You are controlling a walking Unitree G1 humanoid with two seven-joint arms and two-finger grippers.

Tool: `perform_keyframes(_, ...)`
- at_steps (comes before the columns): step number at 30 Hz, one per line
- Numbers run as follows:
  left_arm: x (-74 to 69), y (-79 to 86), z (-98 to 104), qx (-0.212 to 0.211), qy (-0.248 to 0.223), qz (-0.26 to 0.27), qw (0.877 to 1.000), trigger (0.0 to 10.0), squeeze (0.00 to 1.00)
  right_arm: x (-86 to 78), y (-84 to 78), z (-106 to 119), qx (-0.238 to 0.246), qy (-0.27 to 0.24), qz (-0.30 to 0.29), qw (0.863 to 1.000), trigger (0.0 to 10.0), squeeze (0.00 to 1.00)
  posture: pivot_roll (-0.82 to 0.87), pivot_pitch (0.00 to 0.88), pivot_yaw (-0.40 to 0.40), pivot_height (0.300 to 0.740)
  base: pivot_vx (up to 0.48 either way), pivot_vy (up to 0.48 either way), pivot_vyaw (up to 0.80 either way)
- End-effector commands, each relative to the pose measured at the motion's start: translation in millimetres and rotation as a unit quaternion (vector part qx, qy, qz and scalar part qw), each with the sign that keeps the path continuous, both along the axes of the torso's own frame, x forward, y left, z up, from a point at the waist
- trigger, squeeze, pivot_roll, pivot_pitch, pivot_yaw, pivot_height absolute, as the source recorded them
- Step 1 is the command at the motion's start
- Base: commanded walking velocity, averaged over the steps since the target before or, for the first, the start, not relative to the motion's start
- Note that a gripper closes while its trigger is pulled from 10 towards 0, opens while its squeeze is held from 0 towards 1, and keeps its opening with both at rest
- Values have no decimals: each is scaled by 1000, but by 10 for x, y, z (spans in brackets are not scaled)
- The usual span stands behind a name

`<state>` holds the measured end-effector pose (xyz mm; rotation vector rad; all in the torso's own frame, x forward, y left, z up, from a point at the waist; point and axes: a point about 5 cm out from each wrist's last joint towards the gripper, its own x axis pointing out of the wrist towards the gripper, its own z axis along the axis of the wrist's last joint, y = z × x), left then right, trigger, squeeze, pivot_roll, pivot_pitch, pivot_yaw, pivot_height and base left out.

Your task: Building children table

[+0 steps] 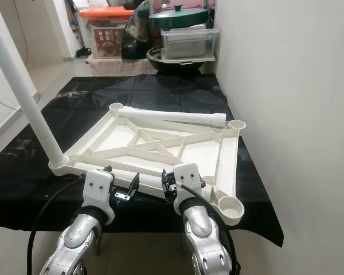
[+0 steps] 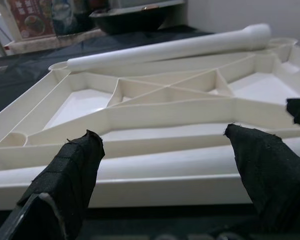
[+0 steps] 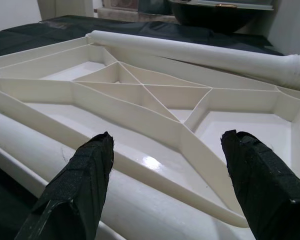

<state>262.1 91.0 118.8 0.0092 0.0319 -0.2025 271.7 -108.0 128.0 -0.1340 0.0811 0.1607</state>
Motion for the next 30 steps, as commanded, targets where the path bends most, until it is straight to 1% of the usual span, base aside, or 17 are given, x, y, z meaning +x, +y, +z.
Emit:
perform_keyframes(1, 15, -67, 3, -17, 9, 7, 1000, 10000, 0, -2, 36, -51, 3, 17, 9, 1000, 10000, 0, -50, 0, 7, 740, 0, 0, 0)
perform_keyframes(7, 2, -64, -1, -17, 12, 6, 1000, 10000, 0, -17, 58, -58, 6, 20, 11, 1000, 10000, 0, -45, 0, 12, 740, 0, 0, 0)
perform_keyframes(14, -6, -85, -8, -14, 15, -7, 1000, 10000, 0, -7, 32, -2, 20, 7, 3, 1000, 10000, 0, -39, 0, 14, 740, 0, 0, 0)
perform_keyframes(15, -9, -89, -8, -15, 15, -9, 1000, 10000, 0, 22, -24, 67, 28, -10, -9, 999, 10000, 0, -38, 0, 16, 740, 0, 0, 0)
perform_keyframes(16, -10, -85, -6, -17, 15, -9, 1000, 10000, 0, 72, -124, 165, 26, -31, -34, 999, 10000, 0, -36, 0, 14, 740, 0, 0, 0)
perform_keyframes(17, -10, -85, -6, -17, 15, -9, 1000, 10000, 0, 72, -124, 165, 26, -31, -34, 999, 10000, 0, -36, 0, 14, 740, 0, 0, 0)
perform_keyframes(18, -11, -82, -6, -17, 16, -14, 1000, 10000, 0, 125, -258, 258, 18, -46, -66, 997, 10000, 0, -41, 0, 21, 740, 0, 0, 0)
perform_keyframes(19, -14, -84, -7, -12, 16, -26, 999, 10000, 0, 165, -395, 317, 19, -47, -92, 995, 10000, 0, -41, 0, 21, 740, 0, 0, 0)
perform_keyframes(20, -14, -84, -7, -12, 16, -26, 999, 10000, 0, 165, -395, 317, 19, -47, -92, 995, 10000, 0, -41, 0, 21, 740, 0, 0, 0)
perform_keyframes(22, -23, -91, -6, 2, 11, -50, 999, 10000, 0, 188, -537, 360, 32, -42, -108, 993, 10000, 0, -47, 0, 23, 740, 0, 0, 0)
perform_keyframes(23, -23, -91, -6, 2, 11, -50, 999, 10000, 0, 188, -537, 360, 32, -42, -108, 993, 10000, 0, -47, 0, 23, 740, 0, 0, 0)
perform_keyframes(24, -45, -76, -17, 22, 3, -67, 997, 10000, 0, 125, -573, 352, 50, -50, -84, 994, 10000, 0, -49, 0, 25, 740, 0, 0, 0)
perform_keyframes(25, -53, -68, -21, 26, 1, -71, 997, 10000, 0, 93, -567, 344, 55, -53, -71, 995, 10000, 0, -49, 0, 25, 740, 0, 0, 0)
perform_keyframes(26, -53, -68, -21, 26, 1, -71, 997, 10000, 0, 93, -567, 344, 55, -53, -71, 995, 10000, 0, -49, 0, 25, 740, 0, 0, 0)
perform_keyframes(28, -54, -55, -19, 19, 1, -68, 998, 10000, 0, 23, -503, 289, 60, -50, -56, 995, 10000, 0, -49, 0, 26, 740, 0, 0, 0)
perform_keyframes(30, -53, -56, -13, 18, 0, -68, 998, 10000, 0, -8, -455, 243, 56, -44, -55, 996, 10000, 0, -49, 0, 26, 740, 0, 0, 0)
